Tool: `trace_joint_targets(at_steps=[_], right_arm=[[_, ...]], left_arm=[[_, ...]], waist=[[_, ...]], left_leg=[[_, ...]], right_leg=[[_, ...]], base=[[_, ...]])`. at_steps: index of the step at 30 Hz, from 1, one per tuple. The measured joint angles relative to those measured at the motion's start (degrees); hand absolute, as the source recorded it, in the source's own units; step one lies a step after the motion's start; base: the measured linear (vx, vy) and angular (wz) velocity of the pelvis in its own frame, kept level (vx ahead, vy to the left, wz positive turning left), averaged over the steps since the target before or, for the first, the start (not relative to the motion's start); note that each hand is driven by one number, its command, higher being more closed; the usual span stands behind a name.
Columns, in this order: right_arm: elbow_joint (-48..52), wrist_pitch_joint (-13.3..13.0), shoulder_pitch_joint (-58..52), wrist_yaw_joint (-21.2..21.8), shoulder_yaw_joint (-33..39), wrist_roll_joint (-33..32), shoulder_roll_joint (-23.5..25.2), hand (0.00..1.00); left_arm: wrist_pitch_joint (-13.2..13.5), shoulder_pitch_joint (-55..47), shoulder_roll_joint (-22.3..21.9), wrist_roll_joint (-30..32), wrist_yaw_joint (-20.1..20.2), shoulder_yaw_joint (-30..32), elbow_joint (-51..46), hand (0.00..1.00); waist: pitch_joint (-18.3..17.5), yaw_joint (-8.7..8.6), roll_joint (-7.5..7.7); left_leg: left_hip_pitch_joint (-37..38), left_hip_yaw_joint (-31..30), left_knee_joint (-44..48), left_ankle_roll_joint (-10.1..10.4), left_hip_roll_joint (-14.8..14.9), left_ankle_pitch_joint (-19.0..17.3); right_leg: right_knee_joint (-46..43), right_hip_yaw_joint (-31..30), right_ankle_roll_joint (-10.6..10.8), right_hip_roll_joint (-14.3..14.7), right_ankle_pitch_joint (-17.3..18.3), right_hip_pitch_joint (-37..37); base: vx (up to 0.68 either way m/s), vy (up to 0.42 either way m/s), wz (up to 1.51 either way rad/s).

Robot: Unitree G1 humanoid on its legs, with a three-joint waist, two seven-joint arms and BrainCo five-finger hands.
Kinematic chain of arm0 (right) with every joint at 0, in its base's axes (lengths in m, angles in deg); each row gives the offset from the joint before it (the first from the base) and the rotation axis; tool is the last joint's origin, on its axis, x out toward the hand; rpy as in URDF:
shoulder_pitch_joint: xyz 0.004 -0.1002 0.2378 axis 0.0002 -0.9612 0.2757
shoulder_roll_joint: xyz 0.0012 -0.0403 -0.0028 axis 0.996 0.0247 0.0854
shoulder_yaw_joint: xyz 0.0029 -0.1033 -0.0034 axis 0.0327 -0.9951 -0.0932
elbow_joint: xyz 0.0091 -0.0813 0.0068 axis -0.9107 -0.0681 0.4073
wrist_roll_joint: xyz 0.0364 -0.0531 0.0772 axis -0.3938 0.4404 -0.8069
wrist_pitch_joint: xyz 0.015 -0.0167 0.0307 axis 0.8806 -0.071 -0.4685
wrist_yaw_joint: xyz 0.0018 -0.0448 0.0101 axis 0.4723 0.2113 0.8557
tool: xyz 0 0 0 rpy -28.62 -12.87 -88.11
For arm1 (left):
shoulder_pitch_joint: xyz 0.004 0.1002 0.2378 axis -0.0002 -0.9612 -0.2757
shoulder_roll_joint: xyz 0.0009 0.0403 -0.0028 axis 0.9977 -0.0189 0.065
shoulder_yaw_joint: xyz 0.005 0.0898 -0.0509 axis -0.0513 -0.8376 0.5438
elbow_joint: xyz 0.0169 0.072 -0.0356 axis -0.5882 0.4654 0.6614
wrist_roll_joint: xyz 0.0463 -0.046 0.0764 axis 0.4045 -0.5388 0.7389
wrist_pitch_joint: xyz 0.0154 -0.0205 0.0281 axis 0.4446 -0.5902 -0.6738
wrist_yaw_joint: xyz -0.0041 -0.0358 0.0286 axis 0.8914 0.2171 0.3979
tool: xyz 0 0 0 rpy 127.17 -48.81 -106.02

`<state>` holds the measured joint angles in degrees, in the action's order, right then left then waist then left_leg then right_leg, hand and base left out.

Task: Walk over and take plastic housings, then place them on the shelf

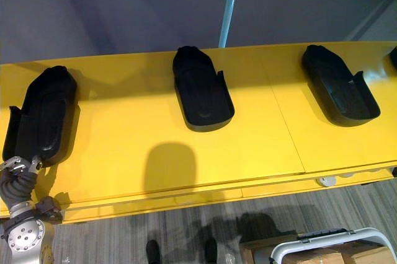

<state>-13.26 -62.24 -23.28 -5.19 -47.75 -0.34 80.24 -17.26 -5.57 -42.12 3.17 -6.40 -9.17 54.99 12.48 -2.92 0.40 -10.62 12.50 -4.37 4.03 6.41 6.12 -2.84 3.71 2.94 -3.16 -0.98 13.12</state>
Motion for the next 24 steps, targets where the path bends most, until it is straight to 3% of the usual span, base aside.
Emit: trace_joint_targets(at_steps=[8, 9, 12, 15, 17, 19, 20, 22, 23, 24], right_arm=[[-0.13, 0.00, 0.53, 0.00, 0.00, 0.00, -0.07, 0.00], [-0.15, 0.00, 0.53, -0.01, 0.00, -0.01, -0.08, 0.00], [-0.75, 0.01, 0.61, -0.06, 0.14, -0.08, -0.07, 0.00], [-1.79, 0.27, 0.84, -0.41, 0.20, -0.46, 0.22, 0.00], [-1.79, 0.35, 0.91, -0.62, 0.16, -0.83, 0.41, 0.00], [-1.67, 0.38, 2.02, -1.21, 0.18, -1.19, 0.18, 0.00], [-0.93, 0.49, 3.92, -1.53, -0.08, -1.21, -0.20, 0.00], [1.48, 0.50, 4.80, -1.83, -0.57, -1.21, -0.76, 0.00], [4.93, 0.51, 4.87, -2.43, -1.54, -1.21, -1.32, 0.00], [8.40, 0.49, 4.49, -2.62, -2.74, -1.20, -1.65, 0.00]], left_arm=[[-0.23, 0.17, 1.41, -0.05, -0.11, -0.02, 0.30, 1.00], [-0.25, 0.22, 1.41, -0.05, -0.11, -0.08, 0.30, 0.00], [-0.46, 0.41, 0.11, -0.07, -0.37, -0.57, -0.56, 0.00], [-0.71, -1.07, -5.10, 1.04, -2.63, -1.63, -7.87, 0.00], [-0.68, -3.27, -7.98, 3.90, -4.72, -3.14, -14.54, 0.00], [-0.15, -6.16, -10.17, 7.31, -5.99, -5.24, -21.89, 0.00], [0.65, -7.73, -11.70, 9.54, -7.34, -6.42, -27.10, 0.00], [1.50, -8.38, -12.87, 10.45, -8.54, -8.14, -30.31, 0.00], [2.30, -8.40, -13.53, 12.31, -9.47, -10.48, -31.99, 0.00], [2.63, -8.13, -13.67, 13.84, -9.82, -12.97, -32.78, 0.00]], waist=[[0.22, -0.25, 0.35], [0.22, -0.25, 0.35], [0.22, -0.21, 0.35], [0.22, -0.18, 0.38], [0.16, 0.21, 0.48], [0.16, 0.56, 0.47], [0.12, 1.90, 0.37], [-0.21, 3.34, -0.49], [-0.85, 4.14, -1.10], [-1.18, 3.77, -0.85]], left_leg=[[0.12, 0.14, 0.01, 0.01, 0.03, -0.01], [0.20, 0.15, 0.01, 0.01, 0.03, -0.01], [0.74, 0.09, -0.01, 0.02, 0.03, -0.04], [1.98, 0.19, -0.01, 0.09, 0.03, -0.42], [3.77, 1.33, 1.28, 0.41, 0.36, -1.97], [3.01, 0.34, 10.98, 0.42, 1.59, -7.75], [0.61, -11.43, 21.62, 0.58, 2.38, -13.32], [0.32, -22.10, 28.40, 3.22, 2.62, -17.33], [1.19, -29.56, 33.02, 6.11, 2.34, -20.70], [2.24, -33.22, 35.52, 6.45, 1.41, -23.01]], right_leg=[[0.01, -0.13, -0.12, 0.04, -0.09, -0.06], [0.00, -0.14, -0.13, 0.05, -0.09, -0.15], [0.03, -0.10, -0.14, 0.05, -0.08, -0.72], [0.31, -0.19, -0.14, 0.05, -0.01, -2.08], [0.27, -1.49, -0.09, 0.25, 0.31, -3.70], [-0.28, -3.71, -0.26, 0.60, 0.58, -5.75], [-1.71, -7.68, -0.34, 2.12, 0.65, -6.02], [-3.23, -11.30, -0.33, 4.42, 0.99, -5.96], [-6.94, -14.65, -0.06, 6.71, 2.42, -4.71], [-11.48, -17.35, 0.43, 7.92, 4.42, -2.81]], base=[[0.00, 0.000, 0.00], [0.00, 0.000, 0.00], [0.00, 0.000, 0.00], [0.00, 0.004, -0.03], [0.01, 0.006, -0.31], [0.01, -0.004, -0.81], [0.00, 0.006, -1.28], [-0.02, 0.072, -1.54], [-0.05, 0.215, -1.62], [-0.07, 0.246, -1.42]])
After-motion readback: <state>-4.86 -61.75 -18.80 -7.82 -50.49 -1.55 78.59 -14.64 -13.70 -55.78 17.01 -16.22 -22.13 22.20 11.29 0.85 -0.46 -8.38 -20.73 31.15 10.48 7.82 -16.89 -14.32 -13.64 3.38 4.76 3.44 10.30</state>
